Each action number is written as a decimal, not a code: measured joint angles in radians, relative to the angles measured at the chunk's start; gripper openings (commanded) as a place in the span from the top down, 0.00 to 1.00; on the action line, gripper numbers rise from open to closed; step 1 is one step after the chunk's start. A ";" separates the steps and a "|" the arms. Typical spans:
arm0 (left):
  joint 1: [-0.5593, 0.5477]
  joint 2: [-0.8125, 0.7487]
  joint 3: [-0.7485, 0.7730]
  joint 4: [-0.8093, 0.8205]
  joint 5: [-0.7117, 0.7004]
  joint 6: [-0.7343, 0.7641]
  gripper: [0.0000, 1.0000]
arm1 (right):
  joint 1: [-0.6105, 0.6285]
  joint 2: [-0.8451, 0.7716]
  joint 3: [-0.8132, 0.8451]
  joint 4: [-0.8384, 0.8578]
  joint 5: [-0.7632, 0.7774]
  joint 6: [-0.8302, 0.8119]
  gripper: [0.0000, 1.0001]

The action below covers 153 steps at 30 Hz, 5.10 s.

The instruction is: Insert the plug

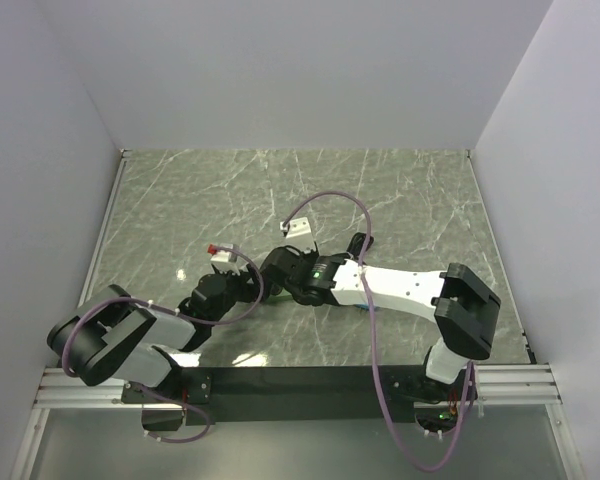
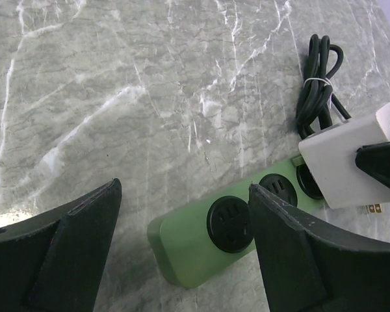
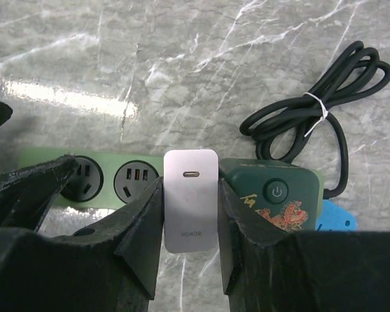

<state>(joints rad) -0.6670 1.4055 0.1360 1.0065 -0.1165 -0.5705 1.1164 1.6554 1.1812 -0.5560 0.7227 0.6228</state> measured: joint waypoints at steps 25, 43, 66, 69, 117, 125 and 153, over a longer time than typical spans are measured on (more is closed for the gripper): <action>0.000 0.100 0.023 0.031 0.019 -0.011 0.18 | 0.027 0.000 0.019 0.011 -0.072 0.012 1.00; 0.000 0.100 0.020 0.047 0.033 -0.017 0.18 | 0.040 0.068 0.091 -0.011 -0.075 0.013 1.00; 0.000 0.100 0.019 0.051 0.041 -0.017 0.19 | 0.037 0.068 0.092 -0.043 -0.058 0.024 1.00; 0.000 0.100 0.019 0.051 0.041 -0.017 0.19 | 0.037 0.068 0.092 -0.043 -0.060 0.023 1.00; 0.000 0.149 0.019 0.099 0.053 -0.018 0.37 | 0.016 0.095 0.066 0.016 -0.088 0.122 1.00; 0.000 0.151 0.019 0.103 0.054 -0.018 0.39 | 0.031 0.097 0.054 0.021 -0.084 0.129 1.00; 0.005 0.154 0.019 0.112 0.058 -0.017 0.41 | 0.012 0.095 -0.005 0.097 -0.140 0.121 1.00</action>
<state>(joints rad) -0.6624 1.5600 0.1555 1.1183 -0.0582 -0.5877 1.1282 1.7500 1.1759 -0.4591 0.5831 0.7441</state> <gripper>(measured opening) 0.593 0.407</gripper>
